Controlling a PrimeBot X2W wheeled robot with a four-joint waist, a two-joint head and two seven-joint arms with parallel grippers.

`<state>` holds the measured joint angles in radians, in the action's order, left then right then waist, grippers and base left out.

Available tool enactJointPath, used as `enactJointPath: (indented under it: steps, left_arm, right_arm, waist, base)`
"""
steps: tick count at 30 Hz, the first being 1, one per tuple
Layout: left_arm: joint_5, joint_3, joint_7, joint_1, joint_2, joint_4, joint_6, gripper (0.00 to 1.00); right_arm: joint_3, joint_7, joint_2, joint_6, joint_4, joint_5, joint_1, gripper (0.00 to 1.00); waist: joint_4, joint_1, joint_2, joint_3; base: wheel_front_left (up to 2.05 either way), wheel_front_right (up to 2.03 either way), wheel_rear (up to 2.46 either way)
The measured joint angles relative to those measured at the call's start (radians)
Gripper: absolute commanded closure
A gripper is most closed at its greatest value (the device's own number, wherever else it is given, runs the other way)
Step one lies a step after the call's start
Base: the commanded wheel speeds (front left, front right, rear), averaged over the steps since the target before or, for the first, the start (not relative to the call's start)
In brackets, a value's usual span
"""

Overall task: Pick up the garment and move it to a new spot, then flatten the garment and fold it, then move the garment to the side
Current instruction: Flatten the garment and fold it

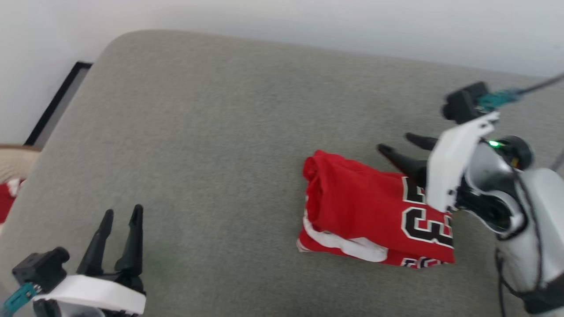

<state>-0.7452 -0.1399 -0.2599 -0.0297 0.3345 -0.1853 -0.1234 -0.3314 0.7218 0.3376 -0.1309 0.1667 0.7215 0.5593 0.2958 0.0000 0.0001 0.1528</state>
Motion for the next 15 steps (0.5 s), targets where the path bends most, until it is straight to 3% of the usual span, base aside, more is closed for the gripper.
enactJointPath:
  steps: [5,15]
  left_arm:
    - [0.017,0.02,0.0,0.025,0.013,0.017,0.002,0.0]
    - [0.072,0.045,-0.001,0.078,0.043,0.036,0.013,0.0]
  right_arm:
    - [0.077,-0.115,0.044,0.0,-0.073,-0.03,-0.086,0.0]
    - [0.203,-0.426,0.06,0.0,-0.118,-0.099,-0.309,0.0]
  waist:
    - [-0.056,0.0,0.0,-0.021]
    - [-0.169,0.0,0.0,-0.086]
  base:
    - [0.0,0.0,0.0]
    - [0.0,0.0,0.0]
